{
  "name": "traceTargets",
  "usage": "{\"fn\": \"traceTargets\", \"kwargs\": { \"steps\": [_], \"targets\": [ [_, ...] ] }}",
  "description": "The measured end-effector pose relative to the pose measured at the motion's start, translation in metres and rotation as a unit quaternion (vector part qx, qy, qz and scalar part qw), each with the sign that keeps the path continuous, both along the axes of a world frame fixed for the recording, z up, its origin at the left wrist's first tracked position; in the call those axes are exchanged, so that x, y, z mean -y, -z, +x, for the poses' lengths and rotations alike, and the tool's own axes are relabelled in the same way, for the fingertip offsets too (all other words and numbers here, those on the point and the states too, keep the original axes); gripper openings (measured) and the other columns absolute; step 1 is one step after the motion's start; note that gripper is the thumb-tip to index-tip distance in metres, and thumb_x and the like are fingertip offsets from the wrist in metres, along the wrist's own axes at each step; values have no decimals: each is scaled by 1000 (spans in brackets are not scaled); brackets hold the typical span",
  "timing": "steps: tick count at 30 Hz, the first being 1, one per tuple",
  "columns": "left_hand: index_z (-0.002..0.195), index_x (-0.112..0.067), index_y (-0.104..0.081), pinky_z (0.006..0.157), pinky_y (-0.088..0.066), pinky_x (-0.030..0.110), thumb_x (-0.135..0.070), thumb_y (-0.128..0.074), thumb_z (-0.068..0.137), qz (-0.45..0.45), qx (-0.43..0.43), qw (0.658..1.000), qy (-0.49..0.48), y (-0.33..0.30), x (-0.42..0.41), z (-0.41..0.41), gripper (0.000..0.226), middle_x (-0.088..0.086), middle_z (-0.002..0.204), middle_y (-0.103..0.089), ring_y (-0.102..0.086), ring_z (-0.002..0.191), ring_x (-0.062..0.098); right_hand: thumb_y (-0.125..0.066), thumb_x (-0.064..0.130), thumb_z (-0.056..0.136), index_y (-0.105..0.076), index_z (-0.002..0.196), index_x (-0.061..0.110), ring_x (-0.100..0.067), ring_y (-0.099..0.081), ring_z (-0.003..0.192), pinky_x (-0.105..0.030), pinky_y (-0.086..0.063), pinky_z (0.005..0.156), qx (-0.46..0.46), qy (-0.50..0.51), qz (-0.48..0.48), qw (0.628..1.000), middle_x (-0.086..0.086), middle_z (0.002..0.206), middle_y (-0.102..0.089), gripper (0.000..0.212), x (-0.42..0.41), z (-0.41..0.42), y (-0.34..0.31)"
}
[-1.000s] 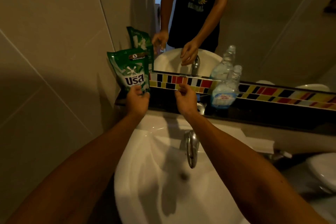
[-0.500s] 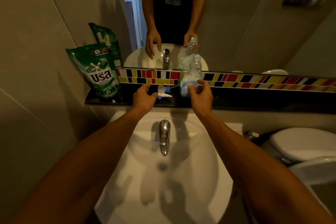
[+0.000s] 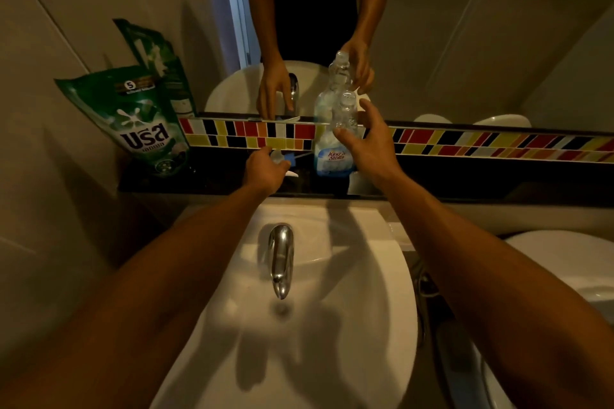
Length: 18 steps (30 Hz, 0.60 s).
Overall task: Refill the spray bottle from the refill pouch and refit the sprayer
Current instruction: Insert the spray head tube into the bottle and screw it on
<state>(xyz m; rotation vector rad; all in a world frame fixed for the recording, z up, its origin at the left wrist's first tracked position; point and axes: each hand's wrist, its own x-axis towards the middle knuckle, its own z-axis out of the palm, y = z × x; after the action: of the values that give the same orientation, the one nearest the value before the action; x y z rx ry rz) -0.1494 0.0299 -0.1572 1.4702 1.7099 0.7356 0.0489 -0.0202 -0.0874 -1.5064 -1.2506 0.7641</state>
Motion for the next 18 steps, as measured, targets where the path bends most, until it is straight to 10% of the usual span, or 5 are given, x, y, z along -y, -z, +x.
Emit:
{"fn": "traceTargets", "kwargs": {
  "steps": [9,18],
  "targets": [
    [133,-3,-56,98,-47,35,-25,-78,85,-31,-78,996,-43,28,-17,18,57,15,139,-42,-55,120,33,-75,15,94,-54,139,16,5,-60,105,-28,-56,94,-8,-59,-34,998,8,127,-63,50,-21,14,10],
    [132,-7,-54,84,-48,30,-14,-78,84,-47,103,990,-85,25,-15,2,55,13,129,-61,-60,117,30,-73,15,95,-53,141,19,-13,-66,120,-35,-59,93,-61,-122,-53,989,0,136,-66,51,-23,25,6]
  ]
}}
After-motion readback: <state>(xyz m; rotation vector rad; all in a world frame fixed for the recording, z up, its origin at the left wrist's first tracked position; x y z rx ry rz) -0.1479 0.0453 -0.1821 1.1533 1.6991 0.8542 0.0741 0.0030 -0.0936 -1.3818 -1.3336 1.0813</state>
